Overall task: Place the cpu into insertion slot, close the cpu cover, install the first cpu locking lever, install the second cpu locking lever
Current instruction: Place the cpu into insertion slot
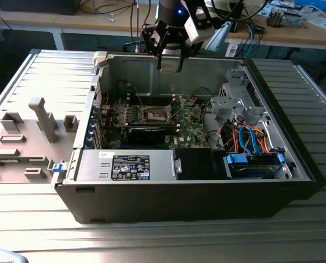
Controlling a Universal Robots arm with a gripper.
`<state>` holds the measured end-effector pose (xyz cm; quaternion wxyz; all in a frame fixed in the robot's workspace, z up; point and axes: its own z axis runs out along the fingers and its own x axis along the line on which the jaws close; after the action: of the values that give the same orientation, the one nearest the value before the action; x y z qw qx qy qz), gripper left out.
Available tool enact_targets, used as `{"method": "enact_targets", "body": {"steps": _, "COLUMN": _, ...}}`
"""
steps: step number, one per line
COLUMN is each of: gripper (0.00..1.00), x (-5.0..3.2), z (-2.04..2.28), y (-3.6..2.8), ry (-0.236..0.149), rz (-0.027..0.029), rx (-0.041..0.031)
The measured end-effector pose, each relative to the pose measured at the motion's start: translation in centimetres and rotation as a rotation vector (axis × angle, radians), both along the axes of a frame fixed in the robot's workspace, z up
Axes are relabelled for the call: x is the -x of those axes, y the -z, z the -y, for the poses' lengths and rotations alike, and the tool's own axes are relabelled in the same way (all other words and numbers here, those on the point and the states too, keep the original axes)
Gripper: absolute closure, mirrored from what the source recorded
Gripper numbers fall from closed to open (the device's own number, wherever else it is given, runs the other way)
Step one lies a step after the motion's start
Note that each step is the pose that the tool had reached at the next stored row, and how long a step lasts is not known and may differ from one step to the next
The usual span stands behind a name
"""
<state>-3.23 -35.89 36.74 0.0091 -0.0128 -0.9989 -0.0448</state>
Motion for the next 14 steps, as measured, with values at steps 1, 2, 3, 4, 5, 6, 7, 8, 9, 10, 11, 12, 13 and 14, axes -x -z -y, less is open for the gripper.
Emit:
{"method": "enact_targets", "body": {"steps": 1, "gripper": 0.45, "x": 0.0, "z": 0.0, "y": 0.02, "ry": 0.0, "rz": 0.0, "rx": -0.0001}}
{"method": "enact_targets", "body": {"steps": 2, "gripper": 0.45, "x": 0.0, "z": 0.0, "y": 0.03, "ry": 0.0, "rz": 0.0, "rx": 0.0}}
{"method": "enact_targets", "body": {"steps": 3, "gripper": 0.45, "x": 0.01, "z": 0.0, "y": 0.06, "ry": 0.0, "rz": 0.0, "rx": -0.0001}}
{"method": "enact_targets", "body": {"steps": 4, "gripper": 0.45, "x": 0.02, "z": 0.0, "y": 0.07, "ry": 0.0, "rz": 0.0, "rx": 0.0}}
{"method": "enact_targets", "body": {"steps": 5, "gripper": 0.45, "x": 0.04, "z": 0.01, "y": 0.11, "ry": 0.0, "rz": 0.0, "rx": 0.0}}
{"method": "enact_targets", "body": {"steps": 6, "gripper": 0.45, "x": 0.06, "z": 0.01, "y": 0.13, "ry": 0.0, "rz": 0.0, "rx": 0.0}}
{"method": "enact_targets", "body": {"steps": 7, "gripper": 0.45, "x": 0.08, "z": 0.02, "y": 0.15, "ry": 0.0, "rz": 0.0, "rx": 0.0}}
{"method": "enact_targets", "body": {"steps": 8, "gripper": 0.45, "x": 0.1, "z": 0.02, "y": 0.18, "ry": 0.0, "rz": -0.0001, "rx": 0.0001}}
{"method": "enact_targets", "body": {"steps": 9, "gripper": 0.45, "x": 0.11, "z": 0.03, "y": 0.2, "ry": 0.0, "rz": 0.0, "rx": 0.0}}
{"method": "enact_targets", "body": {"steps": 10, "gripper": 0.45, "x": 0.12, "z": 0.03, "y": 0.21, "ry": 0.0, "rz": -0.0001, "rx": 0.0001}}
{"method": "enact_targets", "body": {"steps": 11, "gripper": 0.45, "x": 0.13, "z": 0.03, "y": 0.22, "ry": 0.0, "rz": -0.0001, "rx": 0.0001}}
{"method": "enact_targets", "body": {"steps": 12, "gripper": 0.45, "x": 0.14, "z": 0.03, "y": 0.24, "ry": 0.0, "rz": -0.0001, "rx": 0.0}}
{"method": "enact_targets", "body": {"steps": 13, "gripper": 0.45, "x": 0.14, "z": 0.03, "y": 0.25, "ry": 0.0, "rz": -0.0001, "rx": 0.0}}
{"method": "enact_targets", "body": {"steps": 14, "gripper": 0.45, "x": 0.15, "z": 0.06, "y": 0.39, "ry": 0.0, "rz": 0.0, "rx": 0.0}}
